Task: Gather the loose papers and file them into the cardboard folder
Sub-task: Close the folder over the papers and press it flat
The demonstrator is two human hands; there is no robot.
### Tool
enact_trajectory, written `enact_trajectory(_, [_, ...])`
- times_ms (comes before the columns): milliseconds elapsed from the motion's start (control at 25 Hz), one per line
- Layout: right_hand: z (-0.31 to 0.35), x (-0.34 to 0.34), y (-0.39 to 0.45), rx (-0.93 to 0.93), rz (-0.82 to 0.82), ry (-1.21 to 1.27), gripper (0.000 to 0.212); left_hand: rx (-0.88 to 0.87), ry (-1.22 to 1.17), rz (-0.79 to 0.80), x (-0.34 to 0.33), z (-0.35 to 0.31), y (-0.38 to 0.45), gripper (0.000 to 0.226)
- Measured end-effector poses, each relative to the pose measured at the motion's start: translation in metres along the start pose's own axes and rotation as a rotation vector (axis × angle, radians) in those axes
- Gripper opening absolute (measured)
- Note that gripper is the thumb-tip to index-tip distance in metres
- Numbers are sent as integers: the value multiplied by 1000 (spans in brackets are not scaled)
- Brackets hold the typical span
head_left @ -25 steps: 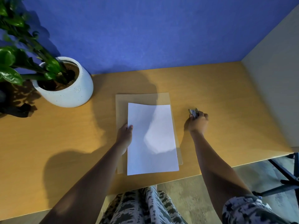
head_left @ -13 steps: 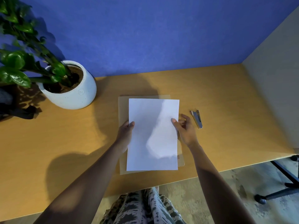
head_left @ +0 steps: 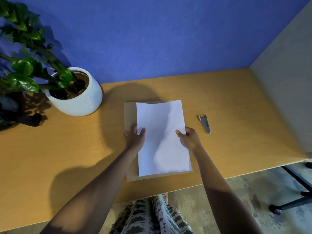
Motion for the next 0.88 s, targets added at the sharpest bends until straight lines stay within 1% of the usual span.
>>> enact_trajectory(40, [0,-1,0,-11,-11,8,22,33,-23,25,-2,3,-2,60])
enact_trajectory(120, [3,-1,1,-31,-10,34,22,40,-102,40,-2,5,-4,63])
enact_trajectory(360, [14,5,-3,-43,-42,21,22,-50,-197,110,0,-6,-12,56])
enact_trajectory(440, [23,7,-6,-14,-52,74,20,-60,-199,124,2,-7,-12,58])
enact_trajectory(520, [33,10,-11,-30,-53,193,22,-58,-212,97,6,-8,-12,58])
enact_trajectory(600, [45,11,-17,-77,26,382,28,-72,-255,29,16,-13,-13,49])
enact_trajectory(640, [53,8,-22,-99,106,482,30,-68,-275,-13,22,-15,-13,46])
enact_trajectory(720, [70,-1,-35,-140,266,624,37,-51,-309,-71,34,-13,-13,47])
enact_trajectory(800, [80,-15,-47,-195,393,741,44,-53,-360,-99,46,-8,-13,48])
enact_trajectory(880, [85,-35,-58,-258,481,873,45,-34,-441,-107,62,-4,-13,41])
Point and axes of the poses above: each hand's wrist, its own y-axis towards the middle knuckle, its own x-axis out of the back of the hand, z = x × y, the point moved 8 cm from there along y, towards the middle knuckle, and after that the axes turned 11 degrees about y, right-handed, at the moved point
